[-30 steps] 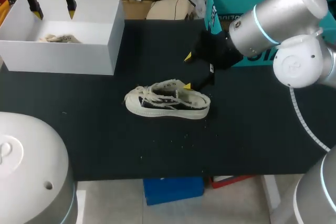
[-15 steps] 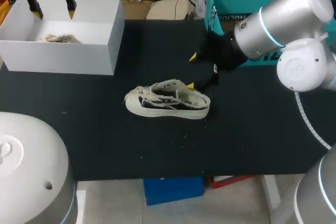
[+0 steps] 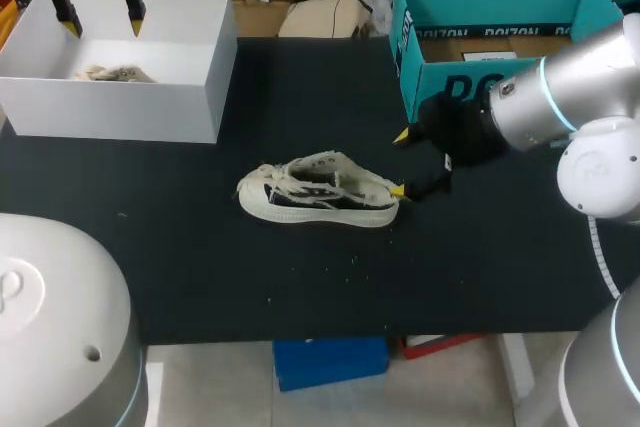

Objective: Take the shoe out of the shoebox, open the shoe tongue, remove and reinsert the insole, then place the shoe into the shoebox

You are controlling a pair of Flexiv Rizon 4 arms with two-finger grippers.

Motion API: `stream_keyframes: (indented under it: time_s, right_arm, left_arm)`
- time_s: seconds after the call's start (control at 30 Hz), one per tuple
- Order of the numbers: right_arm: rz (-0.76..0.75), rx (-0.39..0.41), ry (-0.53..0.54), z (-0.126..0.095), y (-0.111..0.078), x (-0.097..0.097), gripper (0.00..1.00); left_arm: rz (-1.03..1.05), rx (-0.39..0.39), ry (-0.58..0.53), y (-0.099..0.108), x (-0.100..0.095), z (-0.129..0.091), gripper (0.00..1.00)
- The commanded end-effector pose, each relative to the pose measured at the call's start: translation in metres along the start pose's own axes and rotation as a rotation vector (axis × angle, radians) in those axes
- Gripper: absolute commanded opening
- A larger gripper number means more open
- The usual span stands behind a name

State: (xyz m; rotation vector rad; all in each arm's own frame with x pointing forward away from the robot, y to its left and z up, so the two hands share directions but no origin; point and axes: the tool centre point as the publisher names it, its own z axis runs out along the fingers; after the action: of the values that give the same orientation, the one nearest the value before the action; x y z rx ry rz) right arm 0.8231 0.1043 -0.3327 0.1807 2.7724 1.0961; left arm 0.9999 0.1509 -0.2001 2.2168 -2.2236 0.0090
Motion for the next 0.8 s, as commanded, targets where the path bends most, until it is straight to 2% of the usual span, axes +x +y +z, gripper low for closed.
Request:
stream_keyframes:
  time_s: [0.03,0.4,0.8]
  right_arm:
    - [0.005,-0.092,0.002,0.024,-0.013,-0.001,1.00]
    - [0.052,-0.163,0.021,0.054,-0.029,0.001,1.00]
    - [0.091,-0.186,0.026,0.071,-0.040,0.001,1.00]
  left_arm:
    - [-0.001,-0.002,-0.002,0.000,0.000,0.000,1.00]
    - [-0.001,-0.002,-0.002,0.000,0.000,0.000,1.00]
    - [-0.001,-0.002,-0.002,0.000,0.000,0.000,1.00]
